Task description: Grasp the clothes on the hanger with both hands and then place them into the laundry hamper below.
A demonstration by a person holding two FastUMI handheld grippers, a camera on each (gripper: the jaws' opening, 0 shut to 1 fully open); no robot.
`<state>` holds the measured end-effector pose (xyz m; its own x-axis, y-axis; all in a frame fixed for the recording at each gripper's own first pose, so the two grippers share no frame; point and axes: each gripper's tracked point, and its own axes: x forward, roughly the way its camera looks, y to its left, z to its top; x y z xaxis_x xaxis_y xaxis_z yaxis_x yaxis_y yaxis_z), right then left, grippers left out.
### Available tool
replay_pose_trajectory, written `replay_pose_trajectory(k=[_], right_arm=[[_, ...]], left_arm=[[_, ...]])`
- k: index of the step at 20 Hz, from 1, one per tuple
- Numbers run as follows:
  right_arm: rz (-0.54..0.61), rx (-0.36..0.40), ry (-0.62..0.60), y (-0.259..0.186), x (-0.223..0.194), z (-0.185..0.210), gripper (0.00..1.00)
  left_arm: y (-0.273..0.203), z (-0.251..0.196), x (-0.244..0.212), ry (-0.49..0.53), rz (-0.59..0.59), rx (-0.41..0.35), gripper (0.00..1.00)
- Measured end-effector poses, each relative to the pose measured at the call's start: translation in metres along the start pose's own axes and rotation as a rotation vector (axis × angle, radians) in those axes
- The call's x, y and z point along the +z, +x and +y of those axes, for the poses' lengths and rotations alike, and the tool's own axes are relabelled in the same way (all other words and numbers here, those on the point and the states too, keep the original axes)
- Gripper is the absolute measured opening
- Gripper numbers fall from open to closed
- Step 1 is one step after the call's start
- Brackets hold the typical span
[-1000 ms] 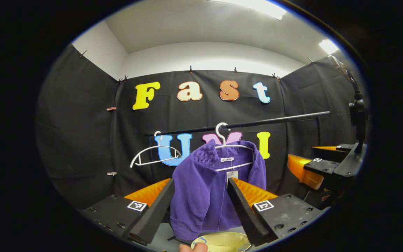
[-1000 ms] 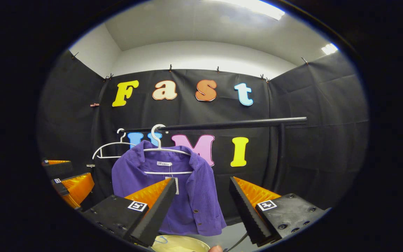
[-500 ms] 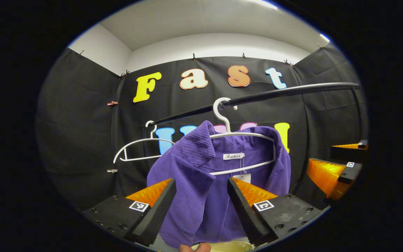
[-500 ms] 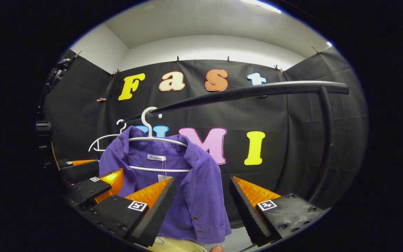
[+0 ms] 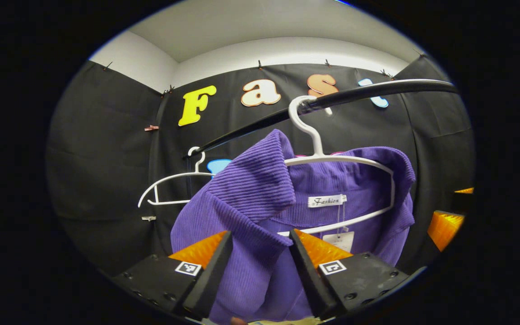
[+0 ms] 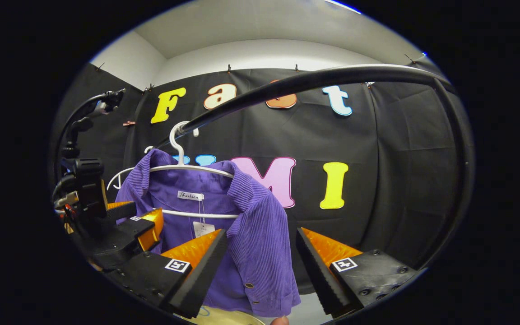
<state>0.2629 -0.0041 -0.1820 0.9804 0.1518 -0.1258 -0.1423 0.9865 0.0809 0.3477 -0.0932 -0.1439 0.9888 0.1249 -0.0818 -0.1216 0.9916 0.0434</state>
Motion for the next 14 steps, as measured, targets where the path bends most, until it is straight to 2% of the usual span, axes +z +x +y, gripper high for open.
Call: replay_pose_trajectory(k=[2, 5, 10, 12, 14], right_arm=[[0.003, 0.013, 0.006, 0.008, -0.003, 0.006, 0.98], [-0.007, 0.037, 0.019, 0.022, -0.002, 0.023, 0.98], [-0.005, 0.051, 0.053, 0.053, -0.011, 0.041, 0.98], [-0.018, 0.031, 0.065, 0.064, -0.015, 0.040, 0.99], [-0.027, 0.012, 0.077, 0.073, -0.019, 0.035, 0.61]], left_arm=[[0.006, 0.000, -0.003, 0.012, 0.019, -0.018, 0.63], [0.004, 0.003, -0.001, 0.014, 0.008, -0.041, 0.20], [-0.006, 0.007, -0.001, 0.026, -0.005, -0.070, 0.17], [-0.009, 0.008, 0.000, 0.028, -0.010, -0.076, 0.17], [-0.010, 0.010, -0.001, 0.027, -0.011, -0.080, 0.17]])
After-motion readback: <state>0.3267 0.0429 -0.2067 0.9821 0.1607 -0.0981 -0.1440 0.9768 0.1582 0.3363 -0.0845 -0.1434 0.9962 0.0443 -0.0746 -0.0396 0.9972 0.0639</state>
